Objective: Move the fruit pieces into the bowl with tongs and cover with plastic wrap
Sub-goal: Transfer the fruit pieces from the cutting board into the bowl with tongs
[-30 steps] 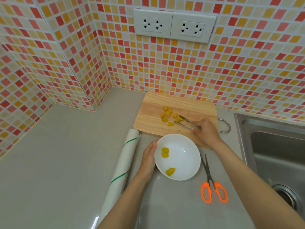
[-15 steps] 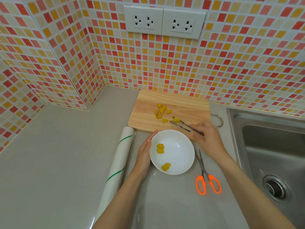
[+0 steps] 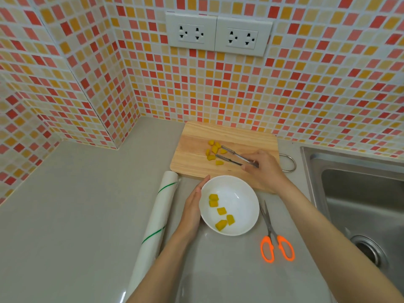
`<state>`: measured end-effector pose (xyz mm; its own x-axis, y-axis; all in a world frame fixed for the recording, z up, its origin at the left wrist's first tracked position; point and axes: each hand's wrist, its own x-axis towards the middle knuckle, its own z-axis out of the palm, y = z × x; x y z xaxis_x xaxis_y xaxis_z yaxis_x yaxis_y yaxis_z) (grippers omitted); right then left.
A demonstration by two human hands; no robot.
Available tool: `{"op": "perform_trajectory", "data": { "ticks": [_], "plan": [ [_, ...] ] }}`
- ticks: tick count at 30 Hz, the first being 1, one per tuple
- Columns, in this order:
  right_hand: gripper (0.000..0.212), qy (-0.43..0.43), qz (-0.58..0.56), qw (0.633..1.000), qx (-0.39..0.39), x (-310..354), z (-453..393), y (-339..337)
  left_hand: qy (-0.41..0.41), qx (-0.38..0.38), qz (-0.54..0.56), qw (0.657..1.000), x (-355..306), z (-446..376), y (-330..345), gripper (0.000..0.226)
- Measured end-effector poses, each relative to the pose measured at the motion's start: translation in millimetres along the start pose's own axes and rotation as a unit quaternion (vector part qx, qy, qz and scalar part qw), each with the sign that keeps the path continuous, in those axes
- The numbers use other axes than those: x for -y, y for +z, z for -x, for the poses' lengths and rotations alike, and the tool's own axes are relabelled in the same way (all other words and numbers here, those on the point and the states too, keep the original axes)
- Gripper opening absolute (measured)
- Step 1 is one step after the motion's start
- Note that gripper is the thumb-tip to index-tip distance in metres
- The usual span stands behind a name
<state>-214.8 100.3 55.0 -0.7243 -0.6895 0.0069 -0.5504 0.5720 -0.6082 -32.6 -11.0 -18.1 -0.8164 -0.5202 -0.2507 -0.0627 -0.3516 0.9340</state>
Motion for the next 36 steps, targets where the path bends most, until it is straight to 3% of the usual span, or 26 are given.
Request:
{"op": "perform_trajectory", "data": {
  "ticks": [5, 12, 22, 29, 32, 36],
  "plan": [
    [0.028, -0.010, 0.046, 0.998, 0.053, -8.5, -29.0, 31.0, -0.007, 0.004, -0.003, 1.000, 3.9, -2.3, -2.4, 0.035],
    [0.029, -0.017, 0.028, 0.999, -0.021, -17.5, -22.7, 50.9, -0.017, 0.000, -0.008, 1.000, 5.9, -2.9, -2.8, 0.037],
    [0.028, -0.059, -0.107, 0.990, -0.074, 0.0, 29.8, 12.3, -0.011, -0.004, -0.005, 1.000, 1.6, -1.2, -1.1, 0.037],
    [0.039, -0.074, -0.146, 0.986, 0.034, 5.5, 79.1, -9.2, 0.000, 0.006, -0.015, 1.000, -2.7, 2.2, 0.7, 0.037],
    [0.038, -0.051, -0.184, 0.982, -0.005, 4.9, 64.2, -13.9, -0.003, 0.002, -0.016, 1.000, -3.1, 3.0, 1.1, 0.035],
    [0.031, -0.014, -0.098, 0.990, -0.096, -3.8, 16.2, -9.0, -0.008, -0.005, -0.022, 1.000, -4.2, 2.4, 1.7, 0.034]
  ]
}}
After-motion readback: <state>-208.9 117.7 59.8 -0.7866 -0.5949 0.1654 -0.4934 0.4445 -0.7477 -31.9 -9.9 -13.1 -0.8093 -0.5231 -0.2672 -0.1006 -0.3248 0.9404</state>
